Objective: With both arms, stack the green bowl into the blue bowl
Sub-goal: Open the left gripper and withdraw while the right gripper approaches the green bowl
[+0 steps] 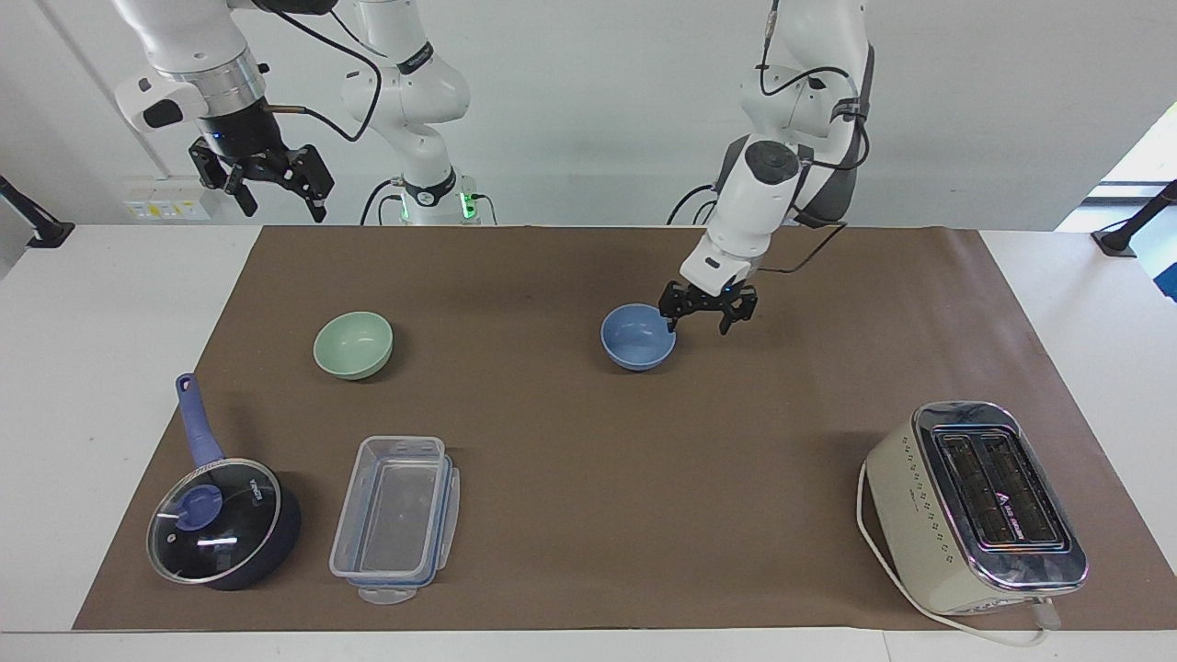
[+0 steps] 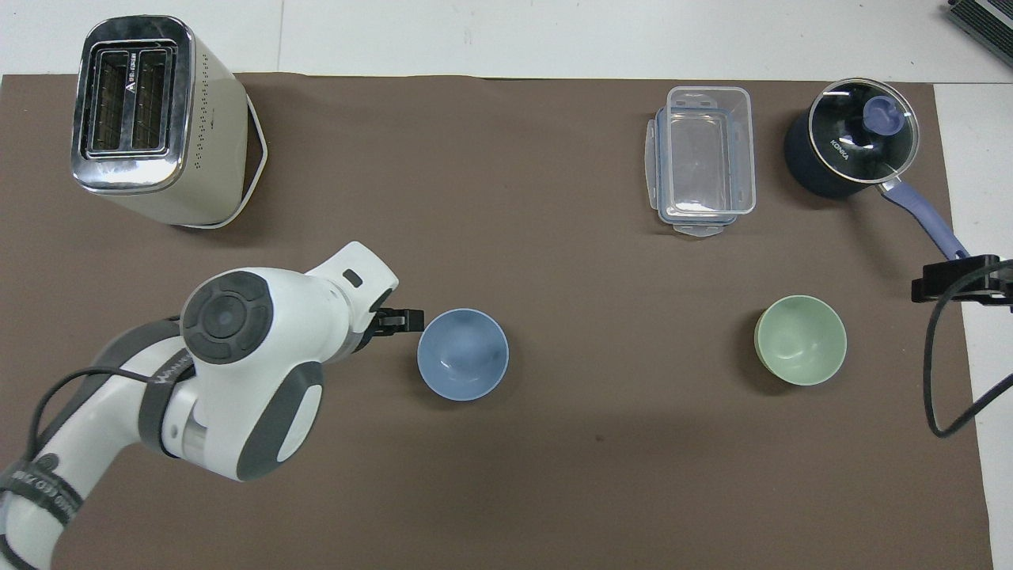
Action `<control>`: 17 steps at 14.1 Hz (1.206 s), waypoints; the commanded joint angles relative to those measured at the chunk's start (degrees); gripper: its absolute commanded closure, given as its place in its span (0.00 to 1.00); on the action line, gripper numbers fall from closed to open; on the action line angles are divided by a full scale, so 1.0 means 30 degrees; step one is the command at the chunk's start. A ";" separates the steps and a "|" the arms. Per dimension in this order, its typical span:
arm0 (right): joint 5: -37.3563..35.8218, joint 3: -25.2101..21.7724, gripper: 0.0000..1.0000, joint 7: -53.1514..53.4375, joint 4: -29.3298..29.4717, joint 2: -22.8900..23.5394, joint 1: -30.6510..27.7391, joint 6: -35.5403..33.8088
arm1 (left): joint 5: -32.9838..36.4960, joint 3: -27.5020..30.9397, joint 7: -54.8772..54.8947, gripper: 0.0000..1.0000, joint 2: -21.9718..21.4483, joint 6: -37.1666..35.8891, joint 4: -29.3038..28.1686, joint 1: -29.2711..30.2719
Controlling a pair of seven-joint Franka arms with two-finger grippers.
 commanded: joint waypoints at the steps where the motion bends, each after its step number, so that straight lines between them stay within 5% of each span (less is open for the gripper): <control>1: 0.0032 0.0147 0.00 -0.0402 -0.0042 -0.0105 -0.0268 -0.0108 | 0.1322 -0.0085 0.1194 0.00 -0.1095 -0.2989 0.1493 0.1179; 7: 0.0120 0.0176 0.00 -0.0490 -0.0334 0.0069 -0.0239 -0.0141 | 0.1385 -0.0056 0.7282 0.00 -0.1067 -0.9382 0.7353 0.5306; 17: 0.0120 0.0117 0.00 -0.8192 -0.6216 0.3615 -0.1907 0.8641 | 0.1385 0.0032 0.9722 0.00 0.0279 -1.5947 1.4268 0.7101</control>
